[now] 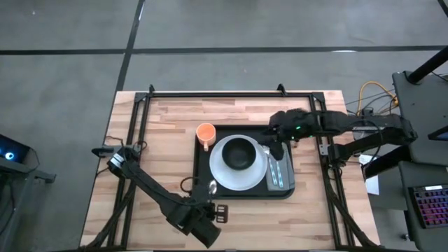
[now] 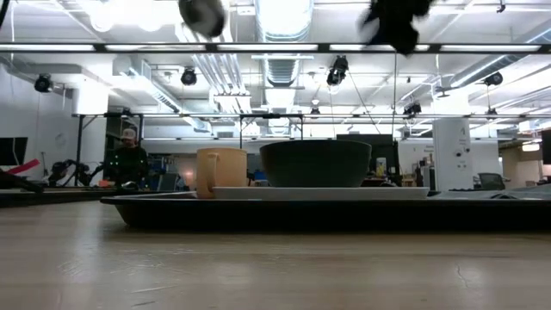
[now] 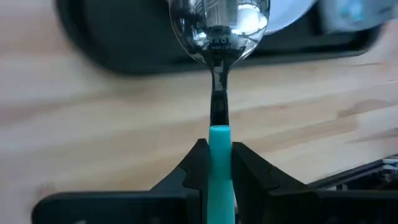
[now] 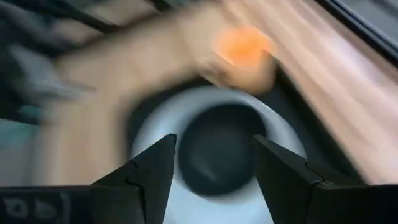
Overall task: Set up tray
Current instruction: Put the green spoon on the gray napkin to the right of the green knife
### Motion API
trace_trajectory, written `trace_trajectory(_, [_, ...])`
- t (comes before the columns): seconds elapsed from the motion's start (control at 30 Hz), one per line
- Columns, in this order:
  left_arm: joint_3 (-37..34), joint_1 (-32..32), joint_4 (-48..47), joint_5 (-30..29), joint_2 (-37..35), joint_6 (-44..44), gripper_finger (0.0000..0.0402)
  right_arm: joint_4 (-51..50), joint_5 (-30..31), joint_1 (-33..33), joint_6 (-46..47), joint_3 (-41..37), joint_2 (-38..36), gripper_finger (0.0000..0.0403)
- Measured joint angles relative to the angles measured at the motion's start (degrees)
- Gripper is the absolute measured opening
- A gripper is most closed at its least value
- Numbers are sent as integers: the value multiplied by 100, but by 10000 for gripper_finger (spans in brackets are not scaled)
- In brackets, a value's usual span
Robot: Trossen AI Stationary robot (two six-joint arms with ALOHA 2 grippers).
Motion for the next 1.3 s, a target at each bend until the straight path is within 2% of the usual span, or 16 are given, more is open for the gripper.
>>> trace_trajectory(0.07, [231, 70, -144, -335, 6, 397, 28, 582, -614, 18, 0, 50, -178, 199])
trace_trajectory(0.17, [562, 227, -157, -899, -70, 1052, 28, 1092, -1036, 31, 65, 100, -415, 198])
trace_trajectory(0.53, [2030, 868, -156, -1874, -123, 4172, 28, 1487, -940, 104, 161, 171, -806, 198])
trace_trajectory(0.73, [1779, 1217, 737, -2149, -526, 5651, 28, 2011, -1015, 159, 123, 163, -630, 199])
trace_trajectory(0.97, [1783, 1547, 1254, -2139, -634, 6956, 28, 2898, -1441, 197, 94, 157, -116, 199])
trace_trajectory(1.07, [1783, 1636, 1427, -2138, -637, 7281, 28, 3320, -1469, 193, 91, 154, 53, 199])
trace_trajectory(1.3, [1783, 1716, 1544, -2127, -672, 7877, 28, 3544, -1549, 193, 108, 154, 234, 198])
